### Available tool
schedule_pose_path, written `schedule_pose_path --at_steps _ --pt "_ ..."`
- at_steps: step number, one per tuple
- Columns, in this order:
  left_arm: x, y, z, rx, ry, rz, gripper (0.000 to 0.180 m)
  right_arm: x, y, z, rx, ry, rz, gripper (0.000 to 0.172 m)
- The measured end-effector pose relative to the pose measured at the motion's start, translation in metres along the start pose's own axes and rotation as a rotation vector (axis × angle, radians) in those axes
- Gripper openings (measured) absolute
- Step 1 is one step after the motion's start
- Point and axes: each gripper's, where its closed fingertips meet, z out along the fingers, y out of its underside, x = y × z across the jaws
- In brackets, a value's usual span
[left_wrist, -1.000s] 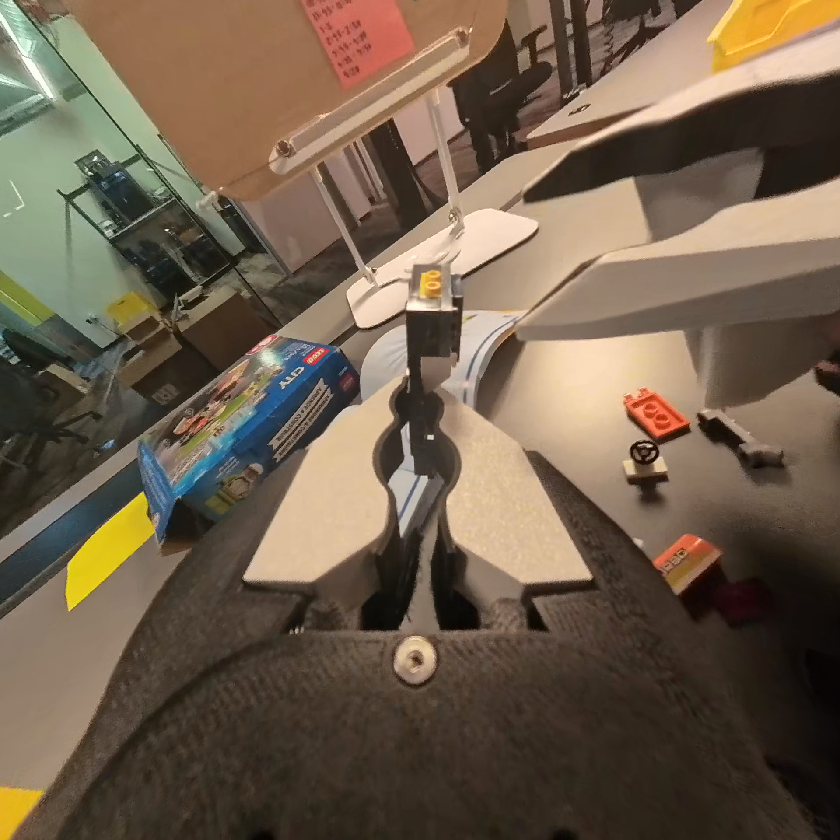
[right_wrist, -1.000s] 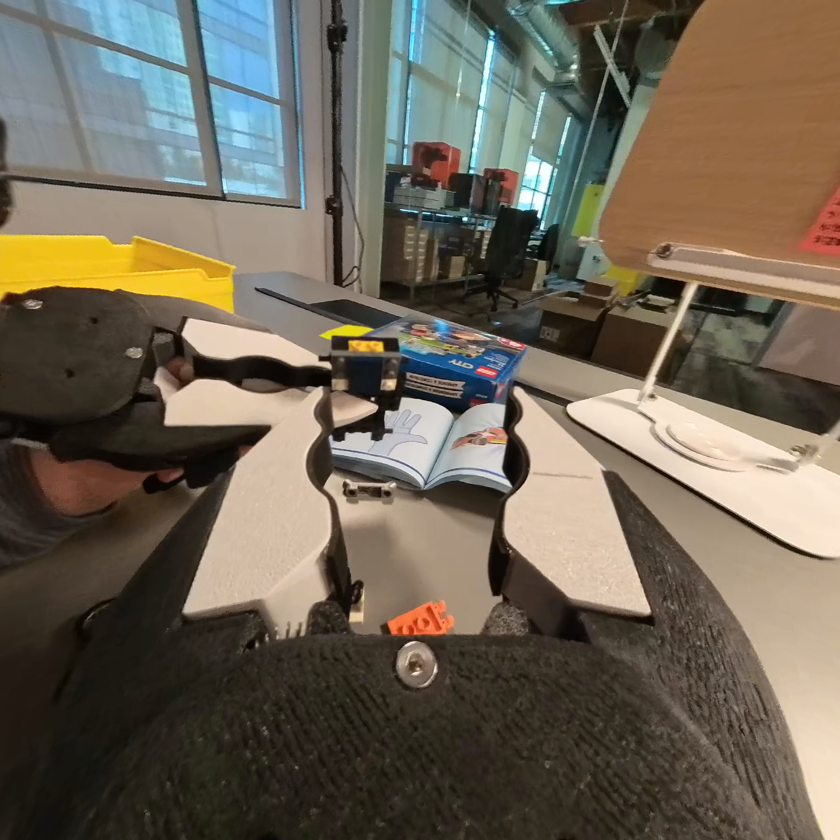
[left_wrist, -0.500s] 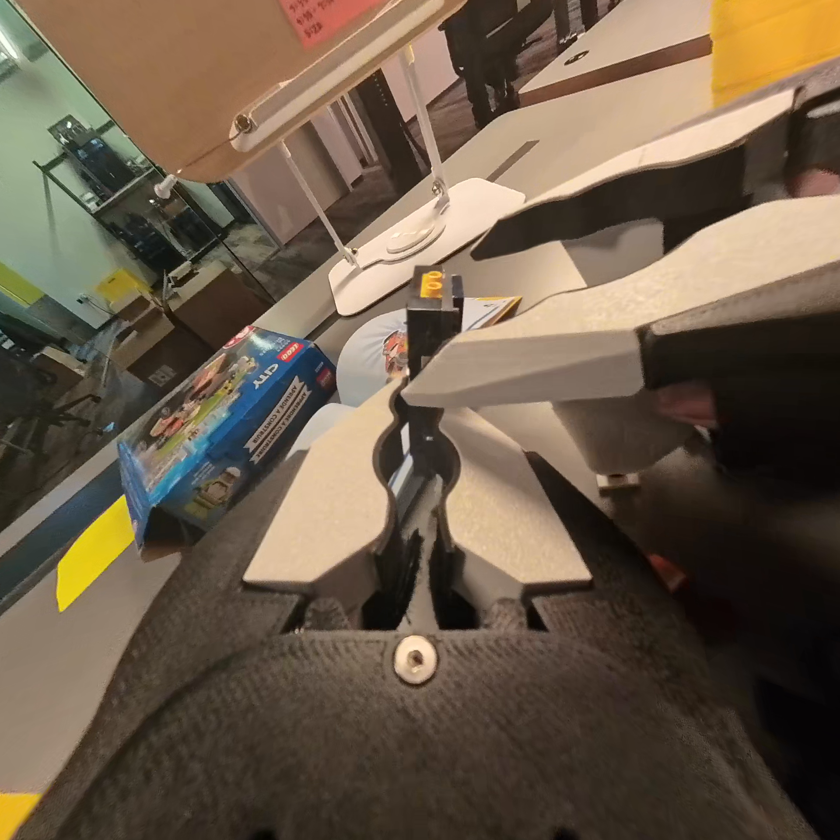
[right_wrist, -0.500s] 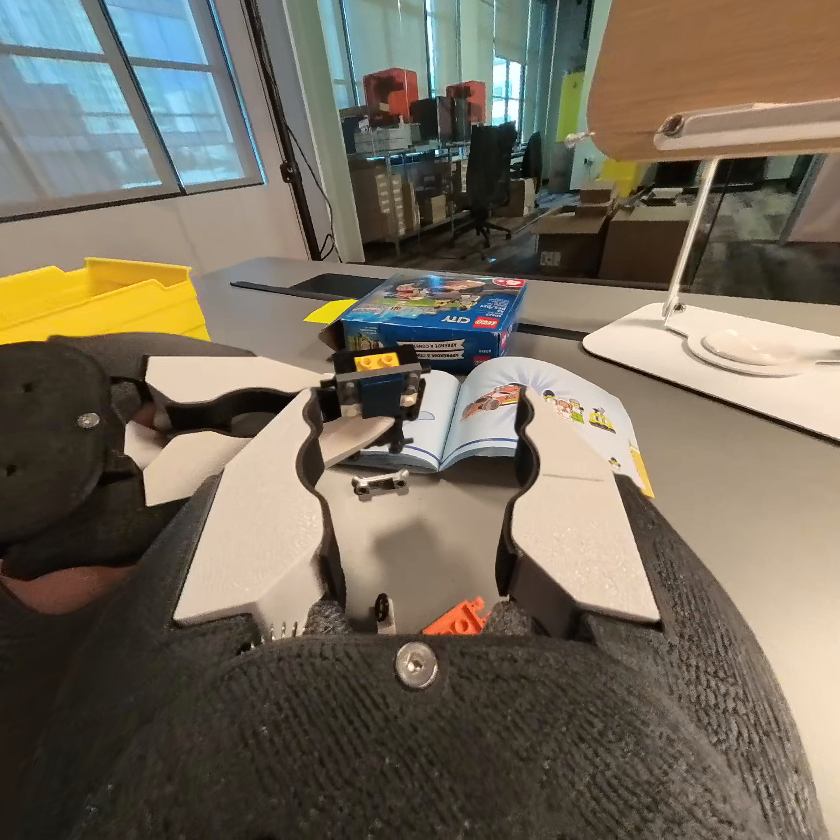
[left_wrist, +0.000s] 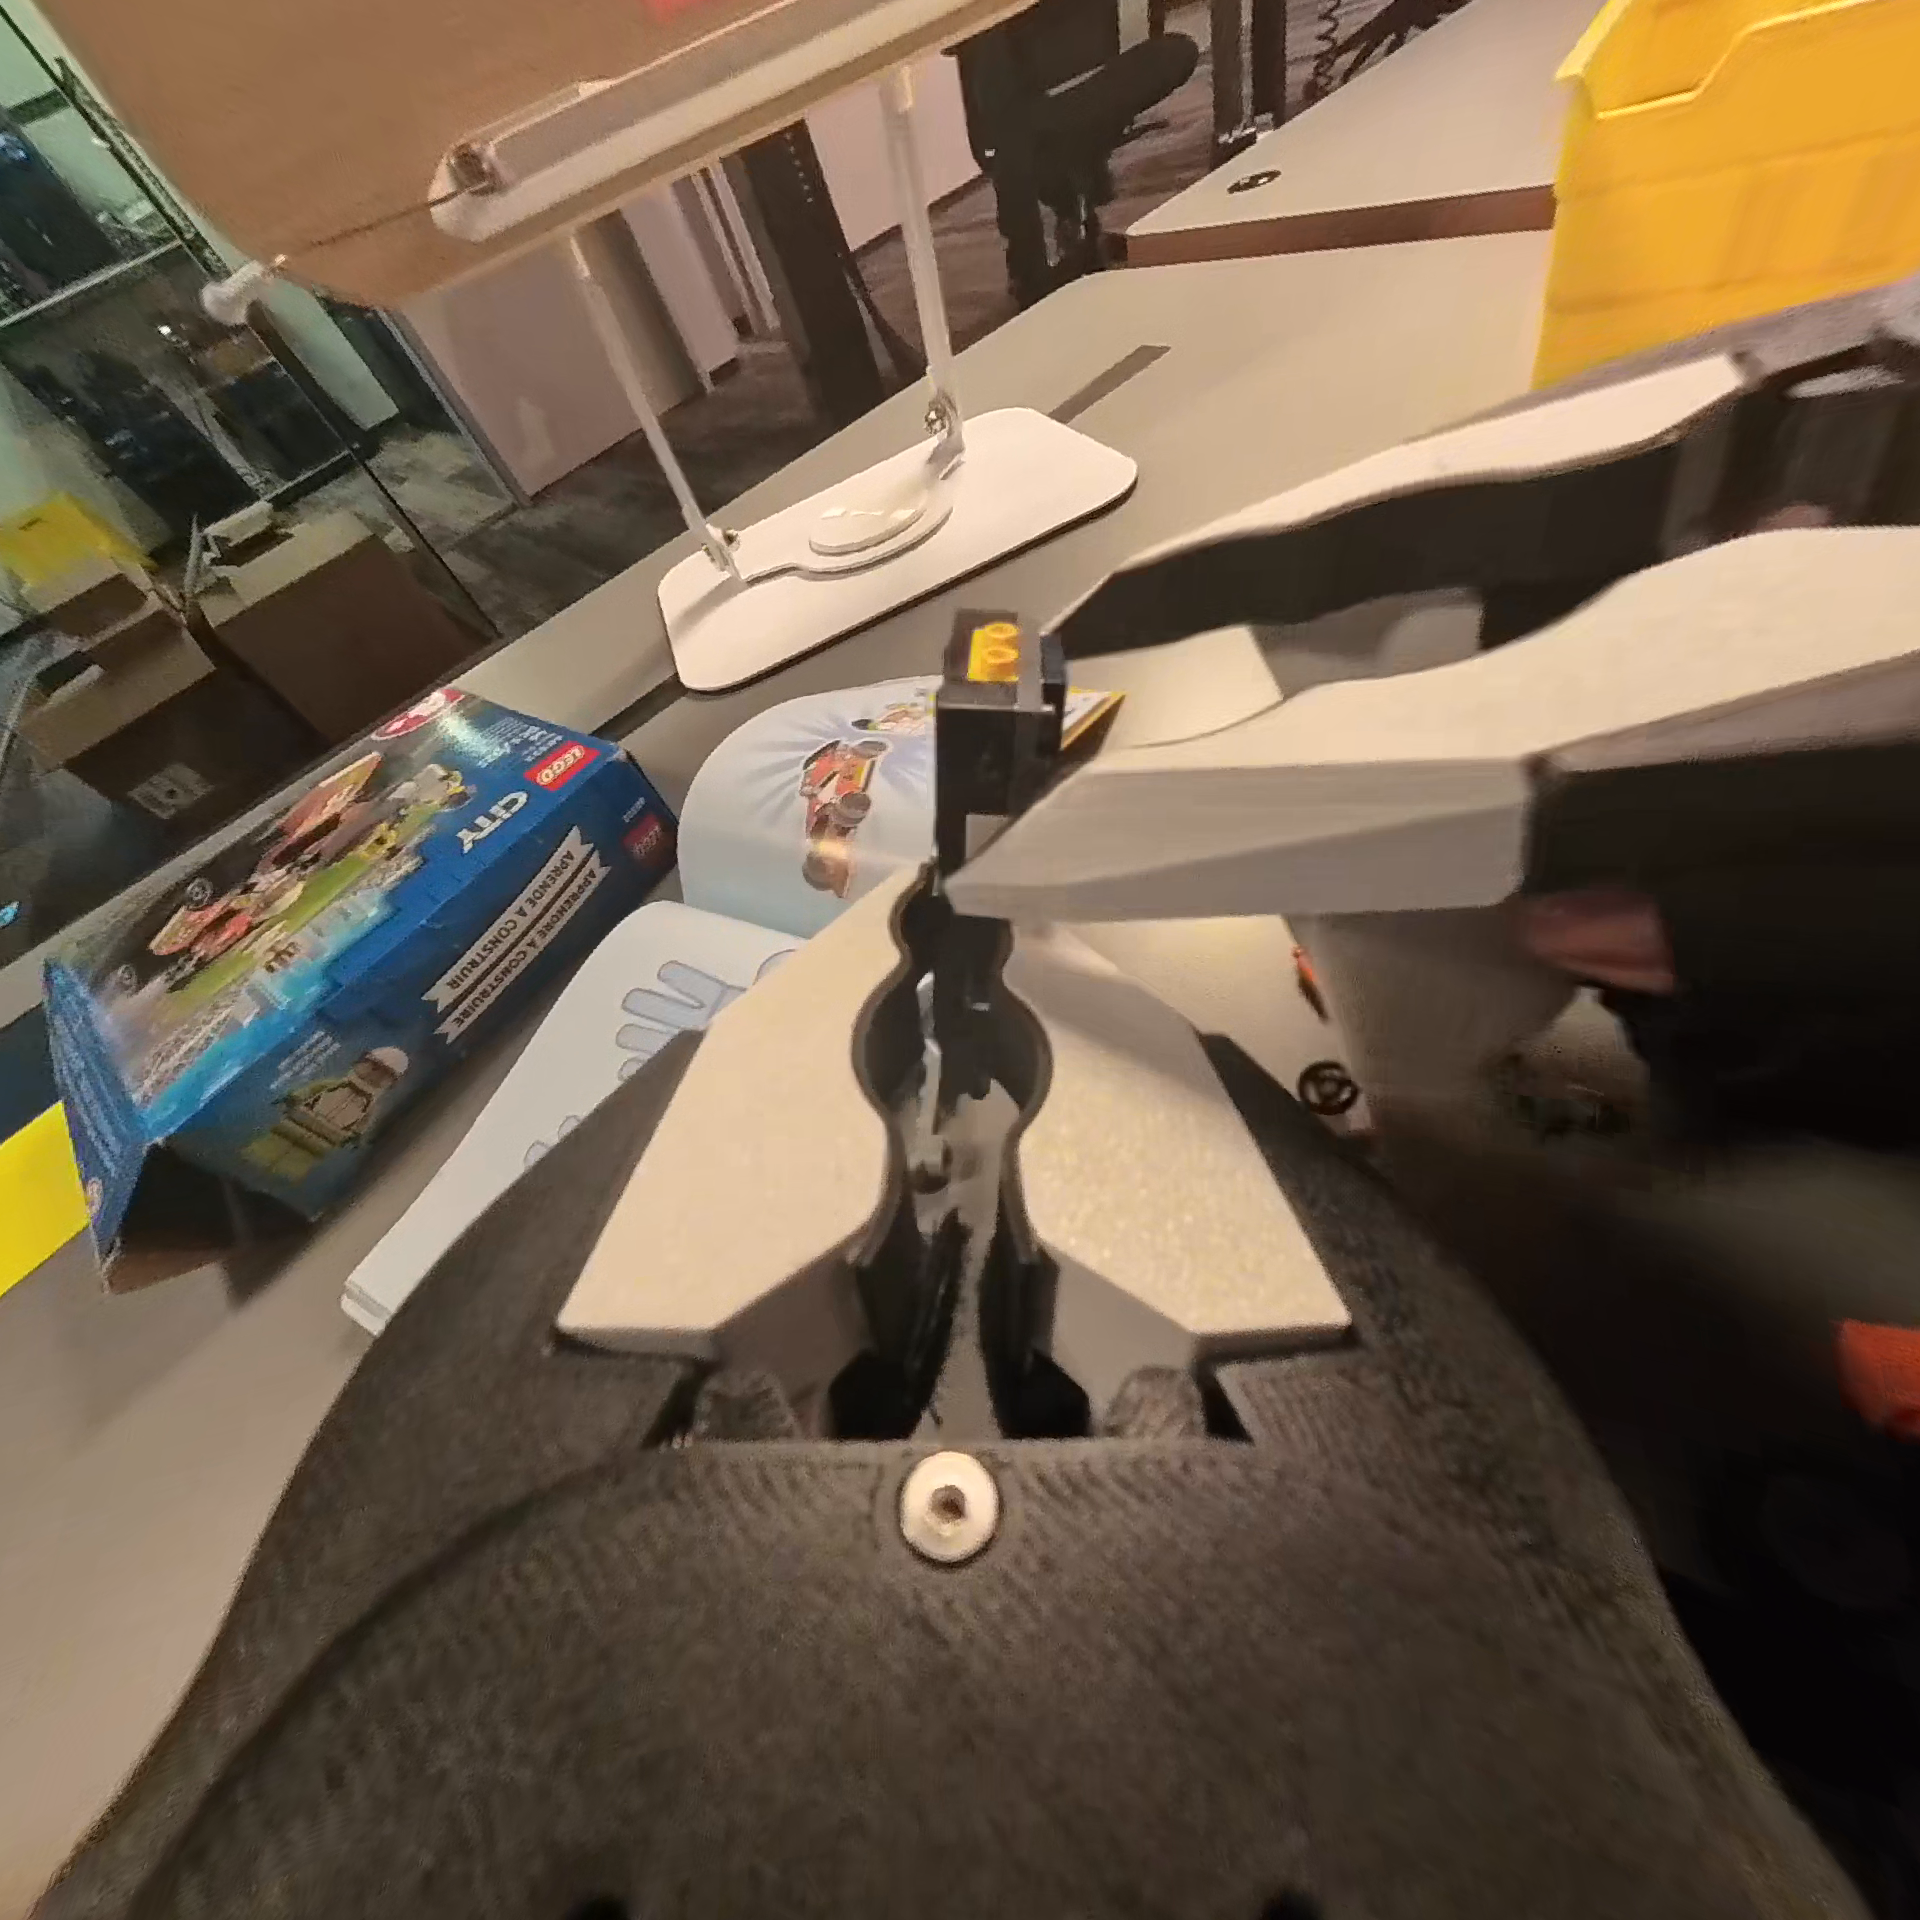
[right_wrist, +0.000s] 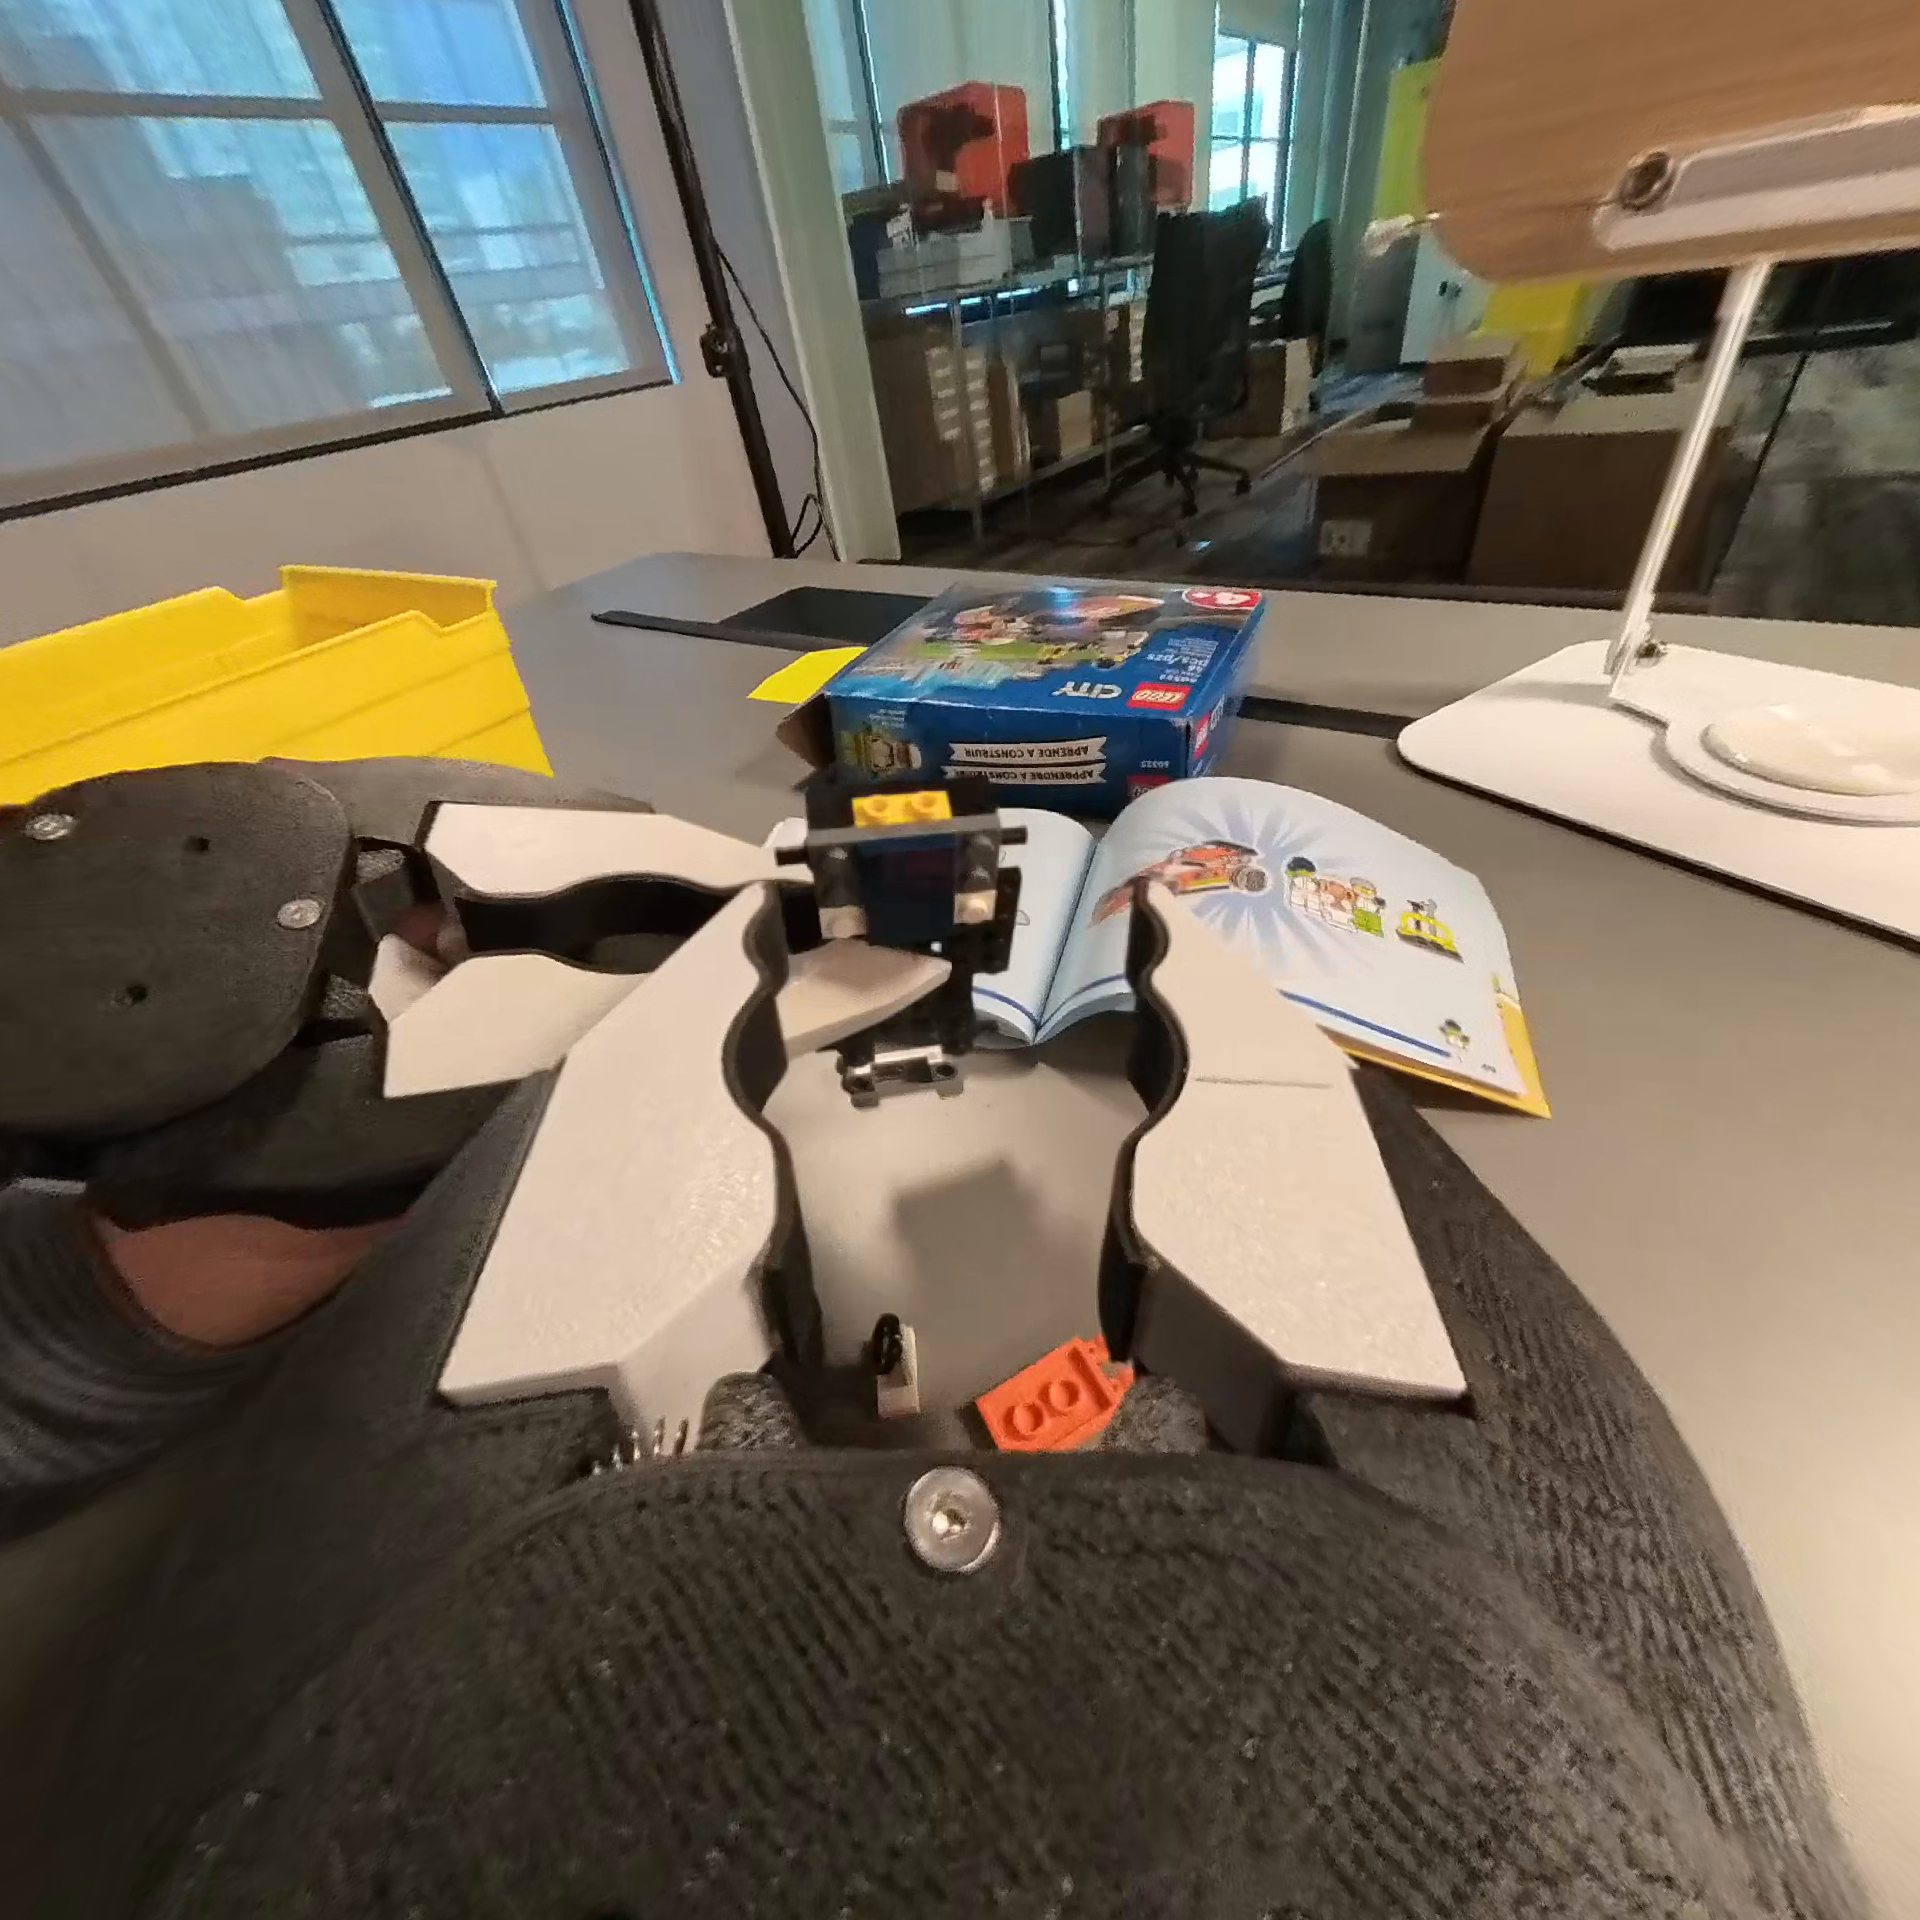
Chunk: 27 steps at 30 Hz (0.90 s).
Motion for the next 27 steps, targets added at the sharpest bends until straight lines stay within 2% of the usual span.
schedule_pose_path --at_steps 5,8,9,13,16,19,22,25,27 --pt "0.003 -0.003 -0.002 0.018 0.044 -0.072 0.002 0.006 0.000 -0.002 0.006 0.008 0.062 0.055" --pt "0.007 -0.005 -0.004 0.035 0.058 -0.057 0.001 0.011 -0.001 -0.004 0.014 0.017 0.064 0.037" --pt "0.008 -0.006 -0.005 0.044 0.065 -0.063 0.001 0.010 -0.002 -0.003 0.014 -0.017 0.090 0.037" --pt "0.006 -0.012 -0.007 0.080 0.058 -0.097 0.001 0.005 0.002 -0.003 -0.001 -0.182 0.319 0.049" --pt "-0.001 -0.015 -0.008 0.110 0.024 -0.120 0.001 0.011 -0.009 -0.010 0.072 -0.197 0.394 0.056" --pt "-0.005 -0.025 -0.016 0.210 0.009 -0.109 0.002 0.013 -0.010 -0.013 0.071 -0.212 0.405 0.057" --pt "-0.001 -0.036 -0.024 0.309 0.045 -0.097 0.003 0.000 -0.009 -0.012 0.059 -0.349 0.527 0.058" --pt "0.002 -0.037 -0.024 0.318 0.048 -0.065 0.003 -0.006 -0.015 -0.014 0.094 -0.444 0.655 0.057" --pt "0.006 -0.037 -0.023 0.314 0.046 -0.025 0.003 -0.009 -0.016 -0.014 0.098 -0.451 0.646 0.053"
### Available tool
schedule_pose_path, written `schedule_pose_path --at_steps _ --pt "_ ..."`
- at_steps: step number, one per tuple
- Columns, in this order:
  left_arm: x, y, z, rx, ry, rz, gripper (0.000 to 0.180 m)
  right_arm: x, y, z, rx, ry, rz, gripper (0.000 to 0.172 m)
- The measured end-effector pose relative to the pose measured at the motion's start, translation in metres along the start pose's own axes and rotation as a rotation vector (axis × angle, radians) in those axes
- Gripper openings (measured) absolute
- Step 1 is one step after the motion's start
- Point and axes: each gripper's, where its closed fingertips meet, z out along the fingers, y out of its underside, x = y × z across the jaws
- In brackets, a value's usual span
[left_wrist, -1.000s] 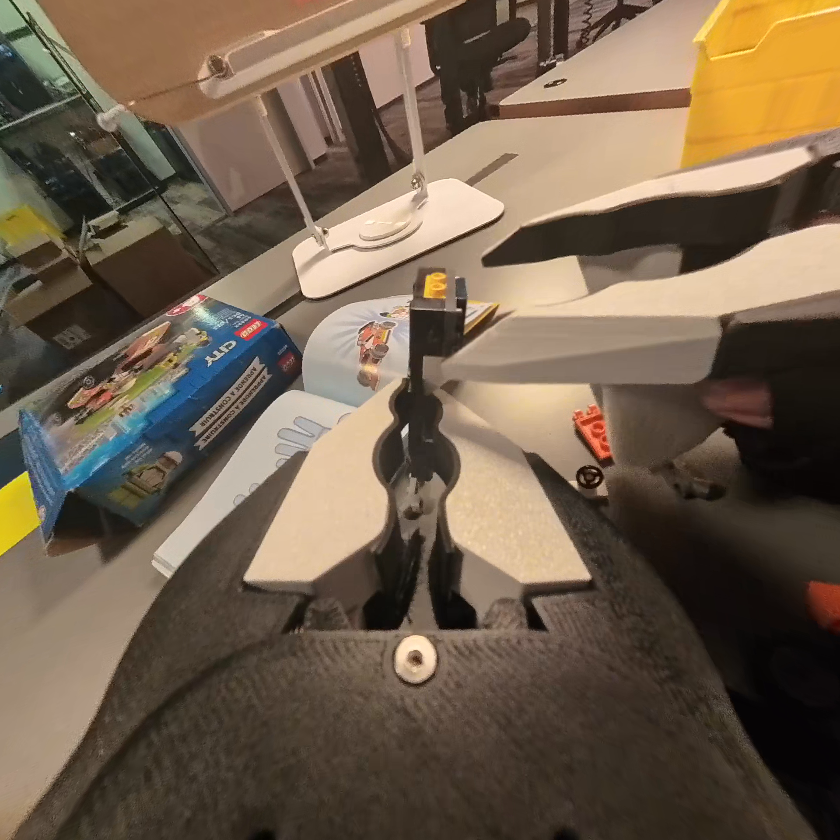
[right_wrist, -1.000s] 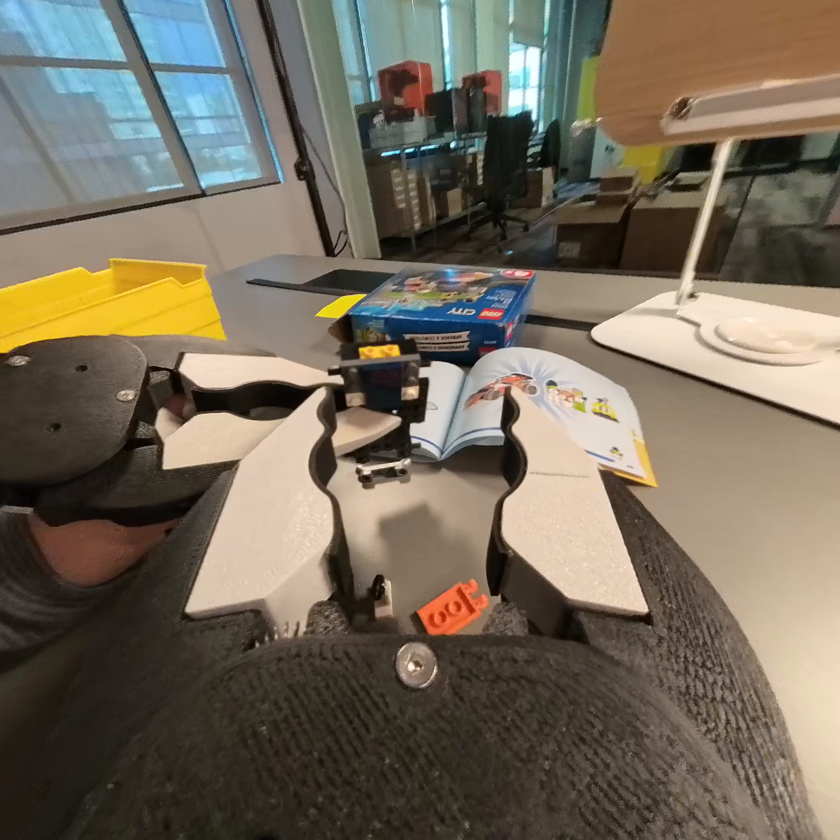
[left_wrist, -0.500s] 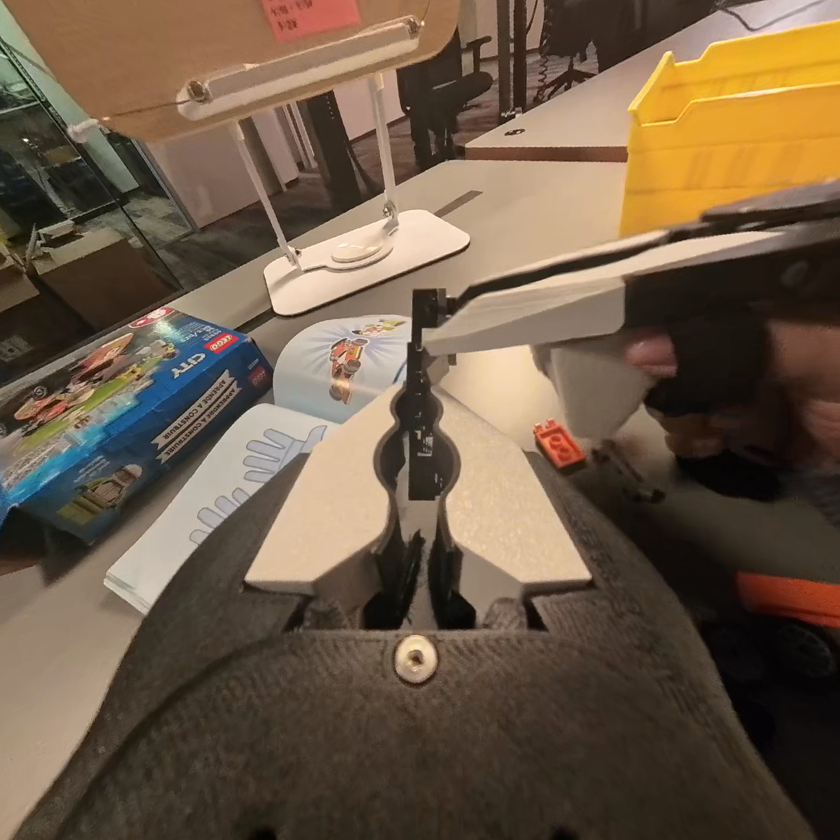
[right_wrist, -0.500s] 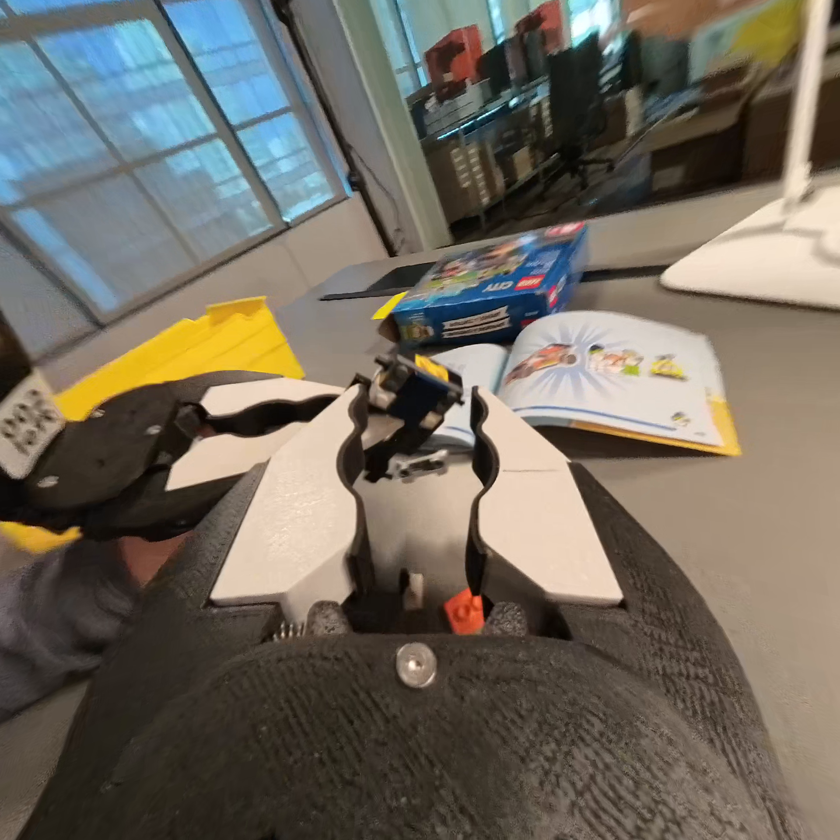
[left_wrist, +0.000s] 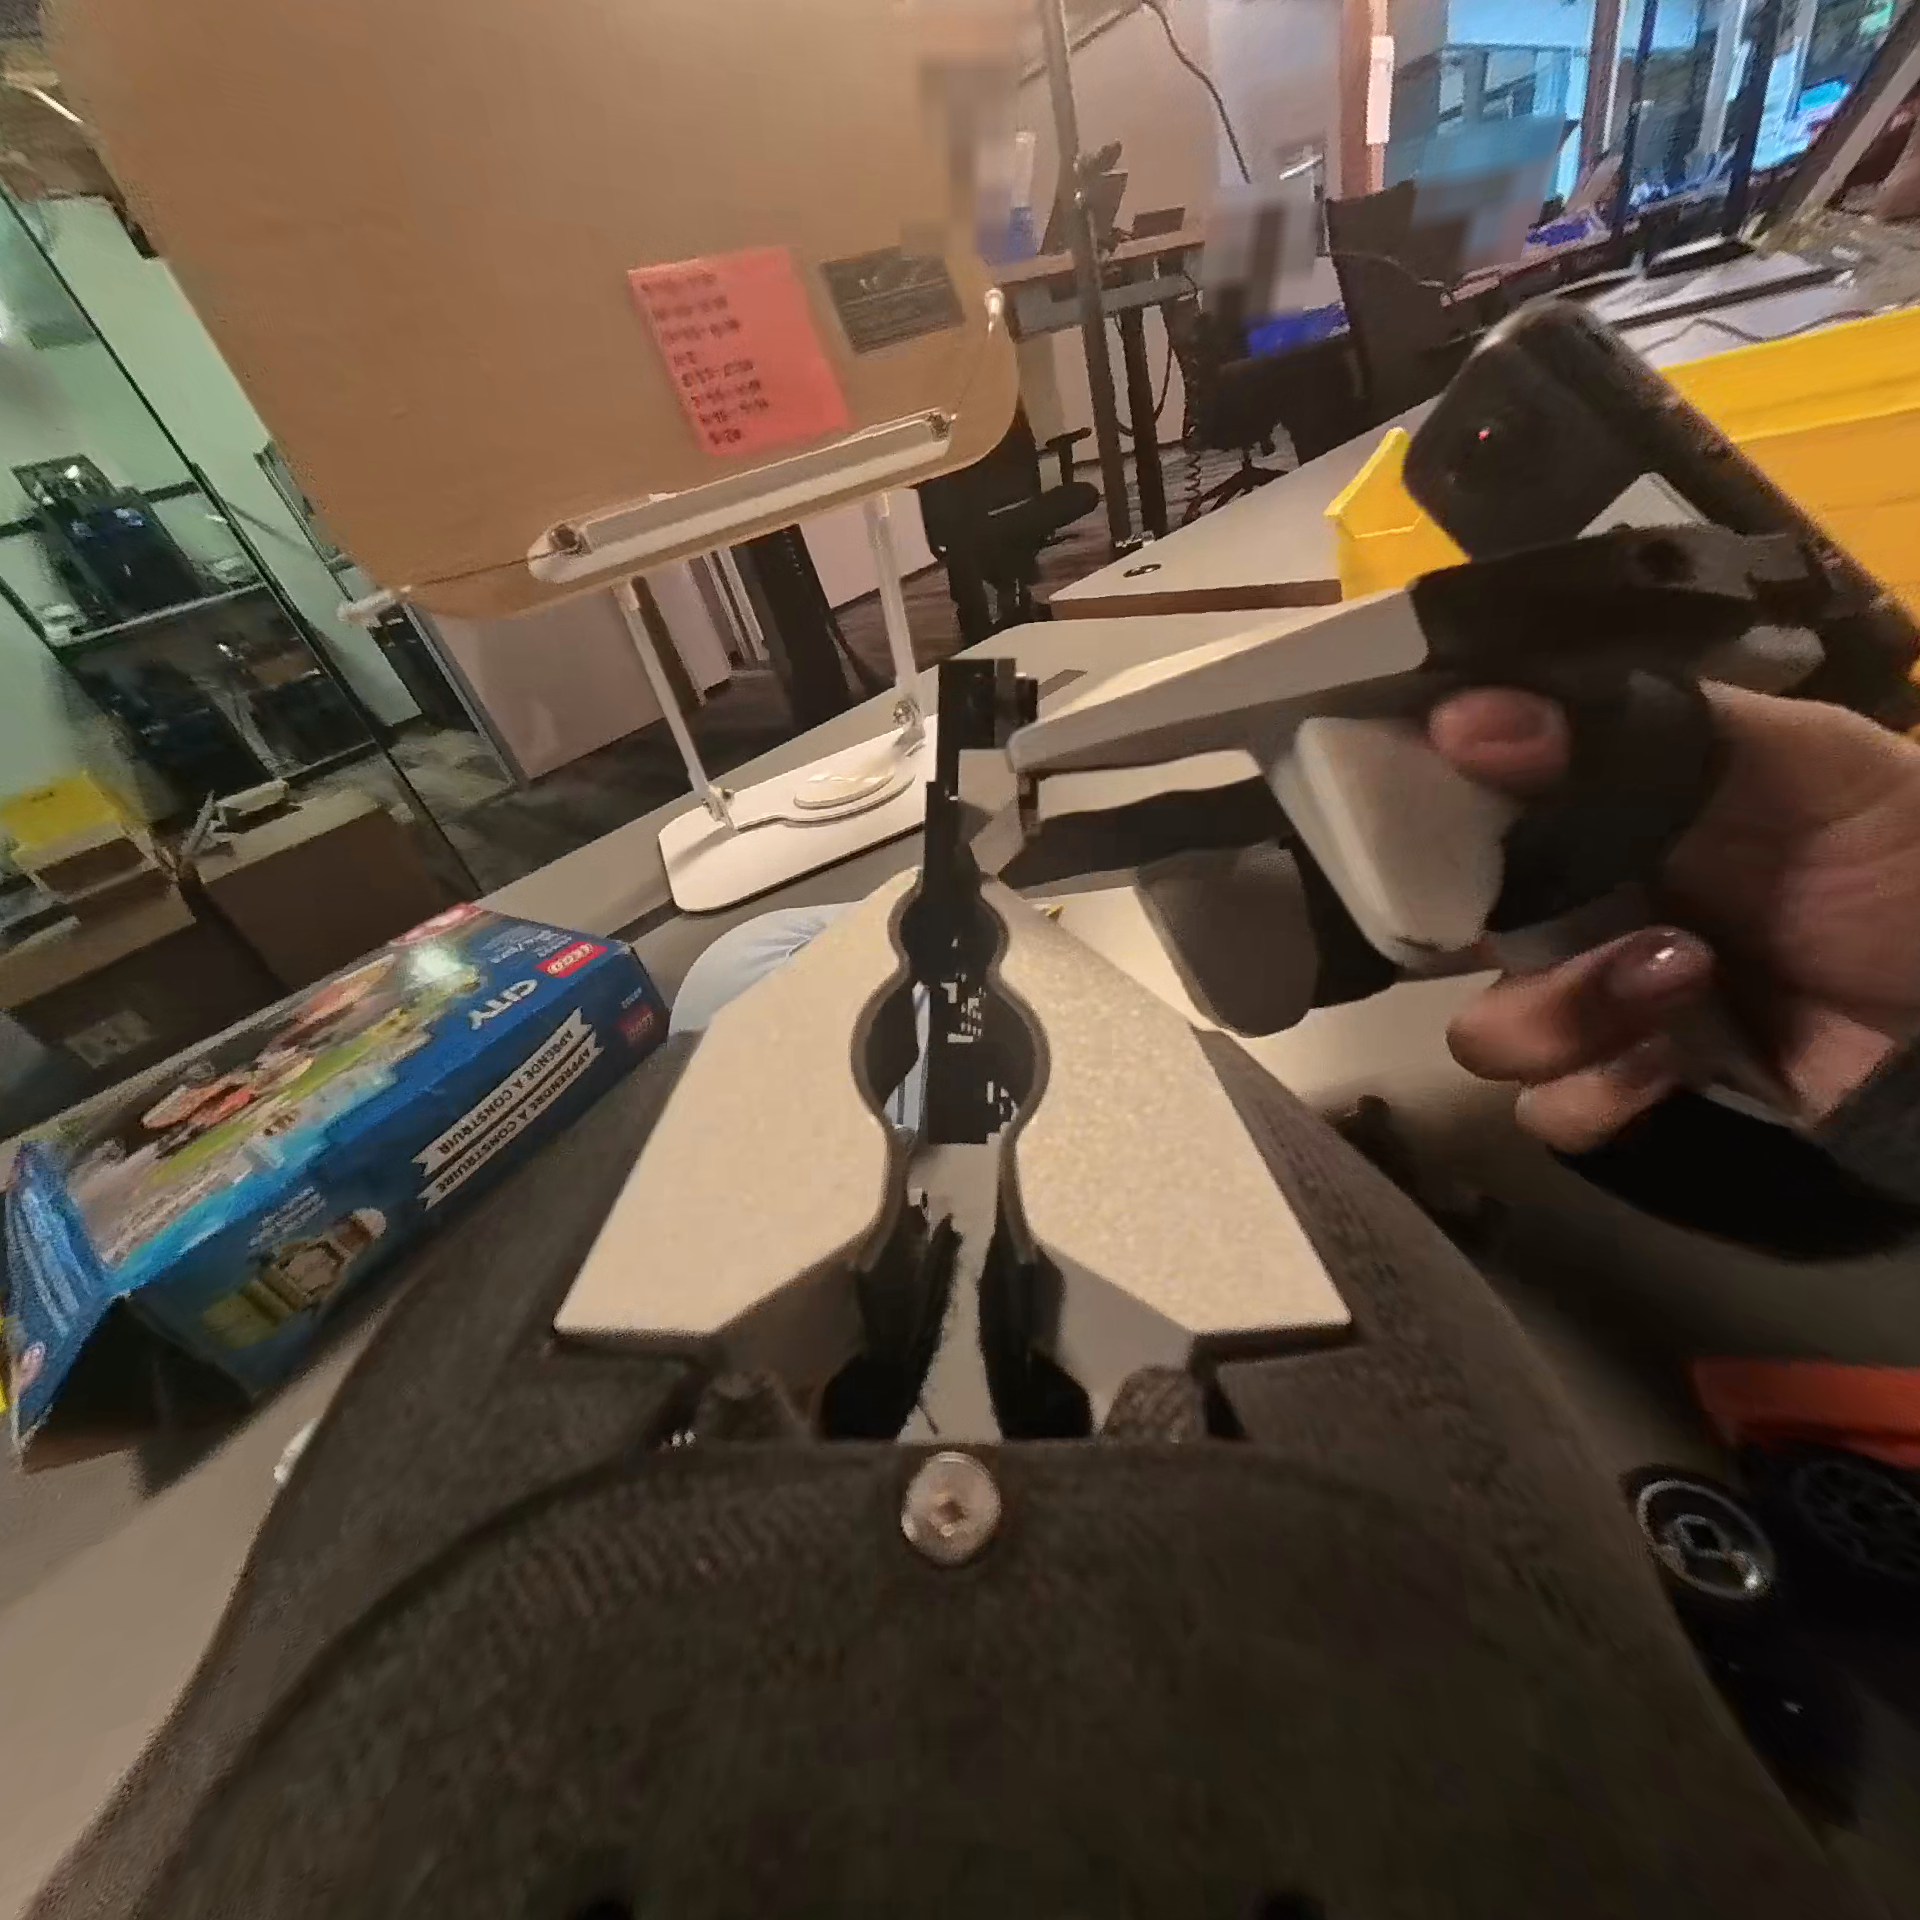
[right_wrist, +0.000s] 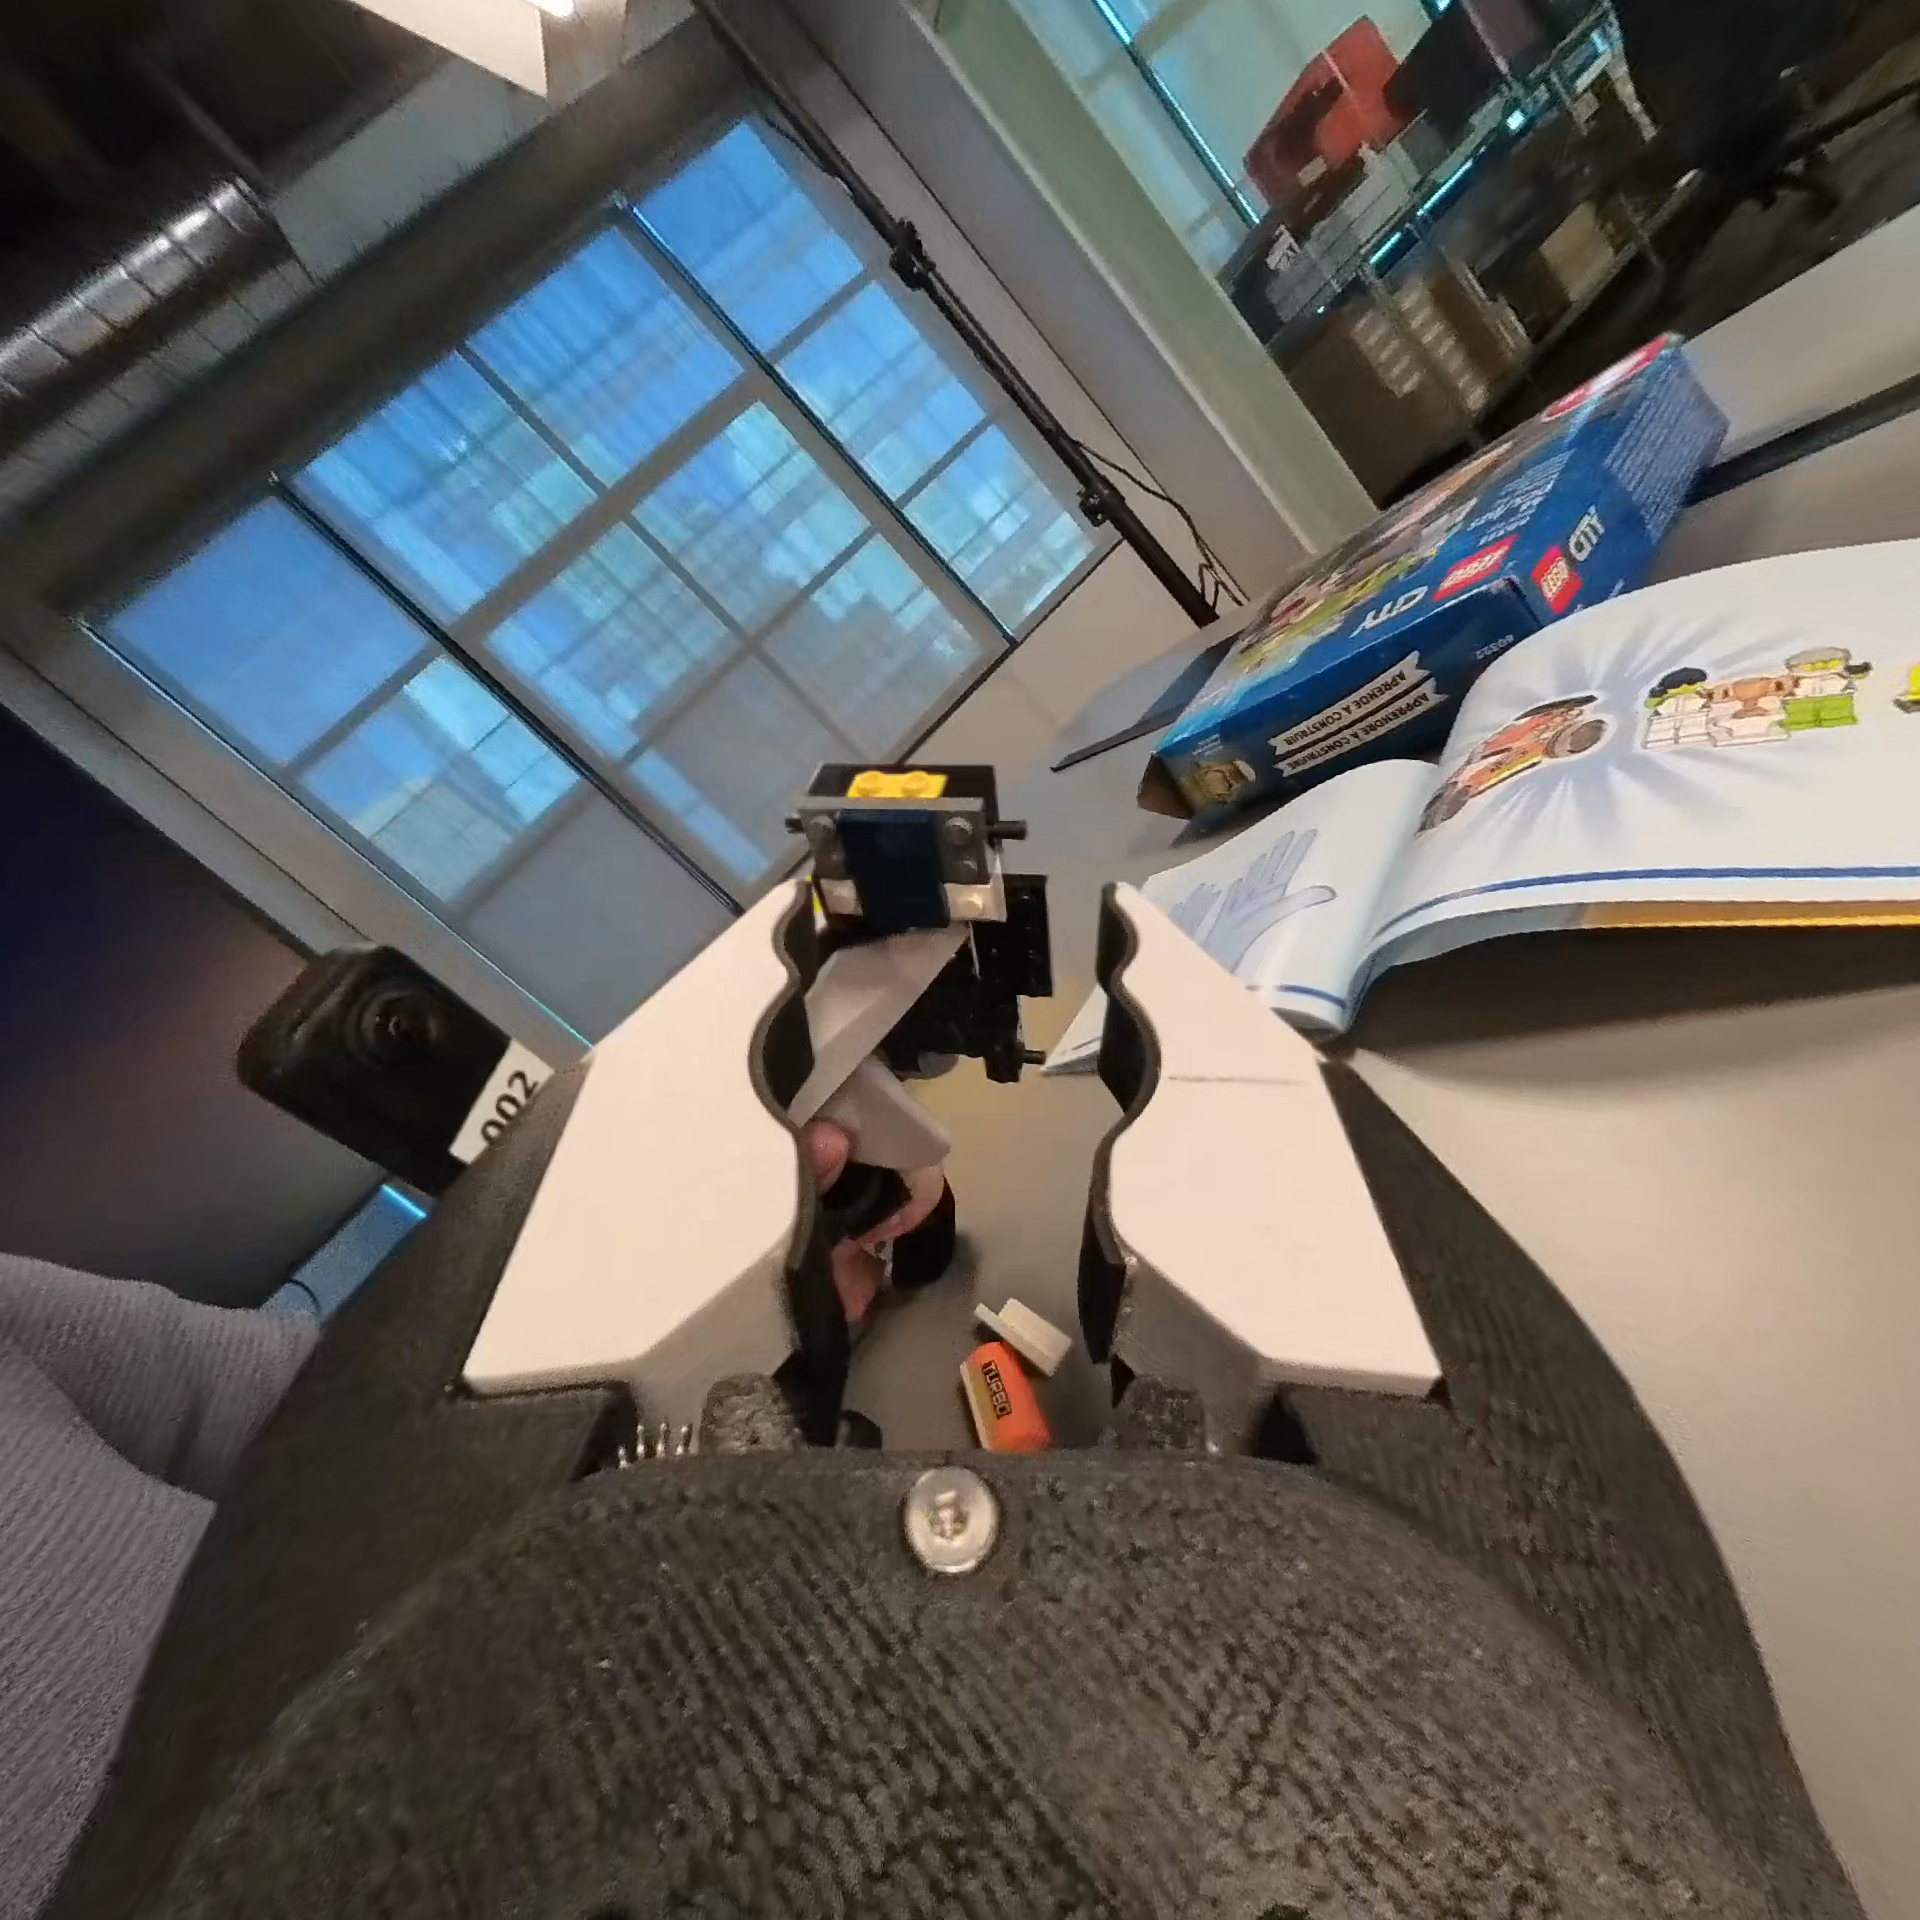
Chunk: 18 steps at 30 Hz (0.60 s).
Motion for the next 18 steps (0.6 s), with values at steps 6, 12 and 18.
schedule_pose_path --at_steps 6,12,18 --pt "0.004 -0.002 -0.001 0.017 -0.006 0.059 0.003 -0.006 0.003 0.002 -0.004 -0.005 -0.082 0.041" --pt "0.006 -0.008 -0.006 0.067 0.035 0.106 0.004 -0.014 0.004 0.001 -0.021 -0.064 -0.098 0.041" --pt "0.007 -0.012 -0.009 0.094 0.030 0.155 0.005 -0.018 0.003 0.000 -0.018 -0.094 -0.111 0.041"
